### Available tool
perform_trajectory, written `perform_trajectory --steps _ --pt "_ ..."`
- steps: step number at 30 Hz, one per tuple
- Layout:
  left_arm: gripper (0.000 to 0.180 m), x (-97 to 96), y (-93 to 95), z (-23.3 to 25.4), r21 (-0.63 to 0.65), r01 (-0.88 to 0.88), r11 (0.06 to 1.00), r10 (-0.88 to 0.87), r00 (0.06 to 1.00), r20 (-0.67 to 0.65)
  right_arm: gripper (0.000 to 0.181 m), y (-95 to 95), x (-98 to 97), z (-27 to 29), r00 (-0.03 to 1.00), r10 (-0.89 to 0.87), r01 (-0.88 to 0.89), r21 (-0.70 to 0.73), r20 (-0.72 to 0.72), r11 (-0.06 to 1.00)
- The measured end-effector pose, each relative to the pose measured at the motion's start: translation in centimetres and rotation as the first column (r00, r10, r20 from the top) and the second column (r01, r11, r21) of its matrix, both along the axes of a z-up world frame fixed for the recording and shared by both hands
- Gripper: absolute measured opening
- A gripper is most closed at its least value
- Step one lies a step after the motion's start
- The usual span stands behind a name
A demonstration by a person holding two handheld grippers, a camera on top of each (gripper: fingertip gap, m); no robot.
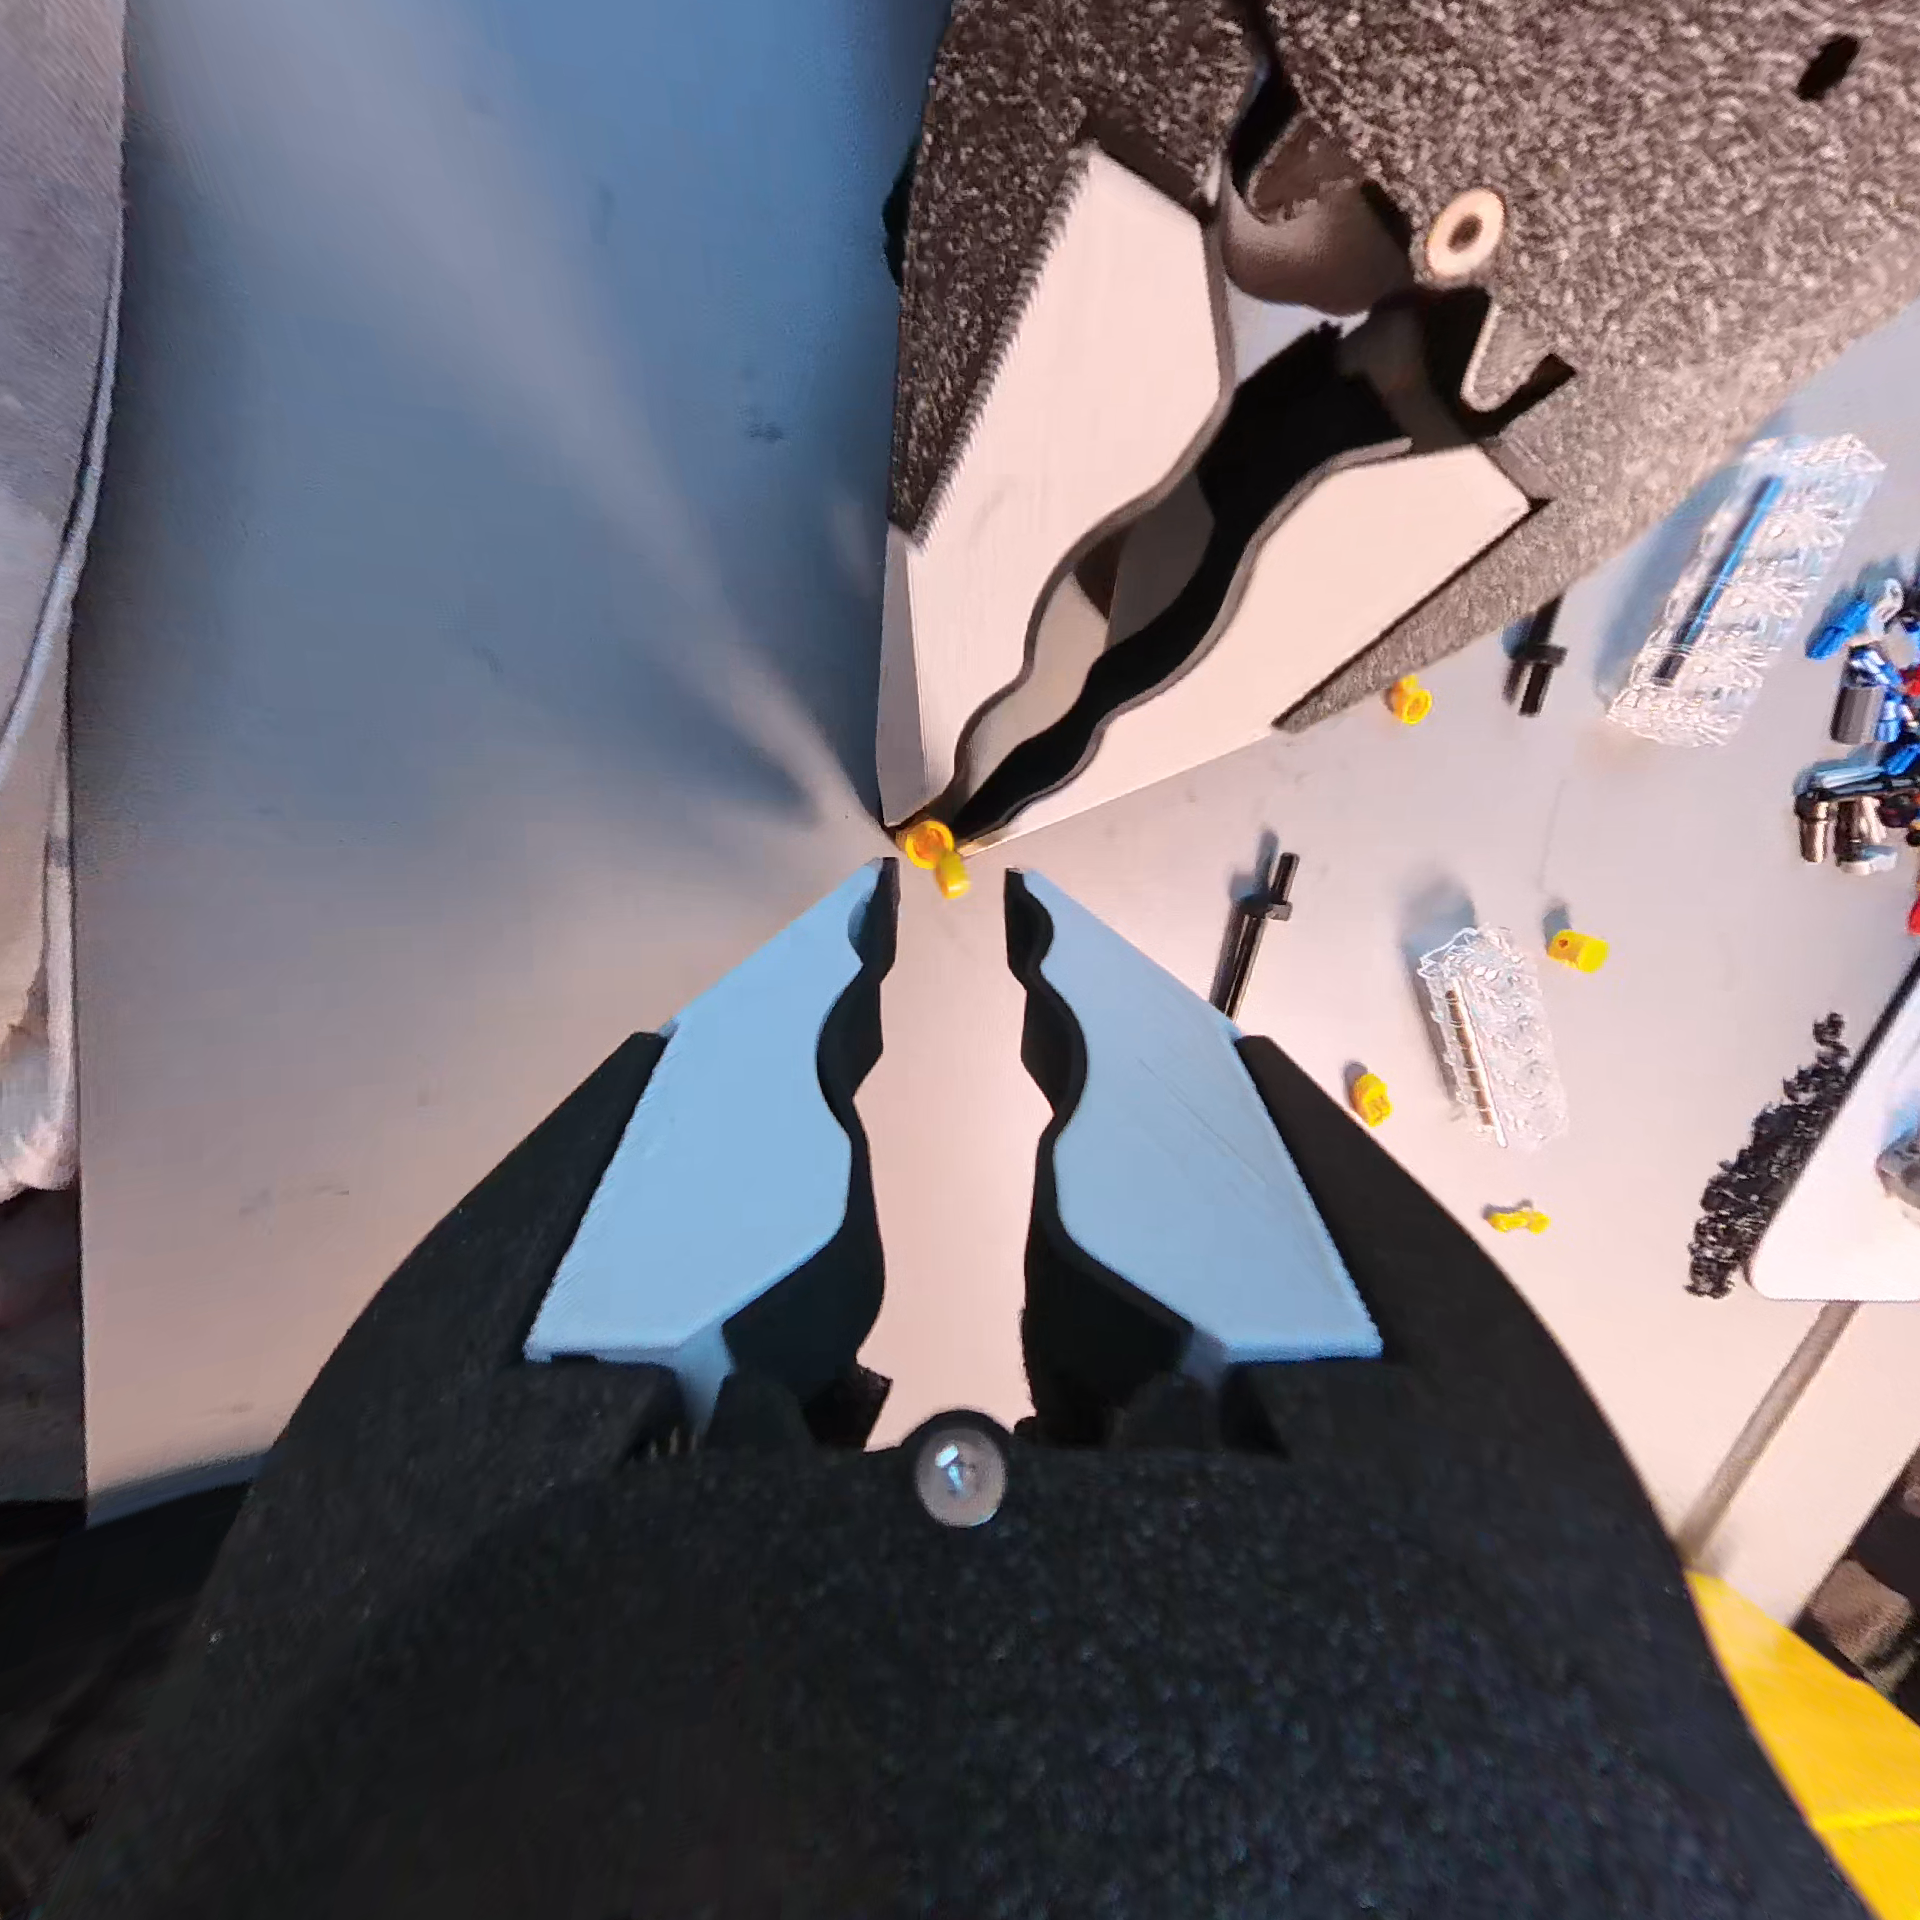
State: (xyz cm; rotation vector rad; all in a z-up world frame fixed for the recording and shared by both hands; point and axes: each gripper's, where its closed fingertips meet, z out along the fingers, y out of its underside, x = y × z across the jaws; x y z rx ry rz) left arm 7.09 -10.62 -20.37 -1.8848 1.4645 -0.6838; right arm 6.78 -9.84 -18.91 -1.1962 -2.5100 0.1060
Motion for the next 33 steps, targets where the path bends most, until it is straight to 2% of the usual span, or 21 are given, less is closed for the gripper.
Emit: perform_trajectory --steps 5,10,11,16,18,21,23,29,33 --pt "0.016 -0.7 0.0 0.0 -0.012 0.001 1.000 -0.001 1.000 0.004 0.018 -0.3 -0.1 -0.1 0.999 -0.030 0.028 -0.101 -0.022 0.995" --pt "0.016 -0.8 0.0 0.0 -0.012 0.004 1.000 -0.004 1.000 0.003 0.010 -0.5 0.0 -0.5 1.000 -0.010 0.008 -0.109 -0.018 0.994" --pt "0.016 -0.8 0.0 0.0 -0.013 0.004 1.000 -0.004 1.000 0.004 0.005 -0.5 0.0 -0.5 1.000 -0.007 0.004 -0.115 -0.028 0.993" --pt "0.018 -1.0 -0.2 0.2 -0.035 0.009 0.999 -0.009 1.000 0.013 0.004 -0.6 -0.5 0.4 0.991 -0.065 0.041 -0.186 -0.121 0.982" --pt "0.020 -1.0 0.0 1.0 -0.052 0.006 0.999 -0.003 0.998 0.064 0.004 -0.4 -1.3 2.0 0.966 -0.136 0.075 -0.265 -0.222 0.961" --pt "0.019 -0.9 0.7 4.0 -0.034 -0.016 0.999 0.023 0.975 0.220 0.004 0.1 -2.4 4.6 0.904 -0.240 0.094 -0.382 -0.354 0.919" --pt "0.009 -1.1 1.0 5.8 -0.016 -0.032 0.999 0.036 0.952 0.303 0.004 0.4 -2.6 5.7 0.869 -0.278 0.090 -0.421 -0.410 0.903" --pt "0.007 -1.7 1.3 7.9 0.047 -0.042 0.998 0.022 0.935 0.354 0.004 0.7 -2.8 7.4 0.814 -0.309 0.049 -0.474 -0.491 0.879" --pt "0.008 -1.8 1.4 7.8 0.082 -0.047 0.996 0.018 0.945 0.326 0.004 0.8 -2.7 7.3 0.821 -0.286 0.030 -0.464 -0.494 0.885"
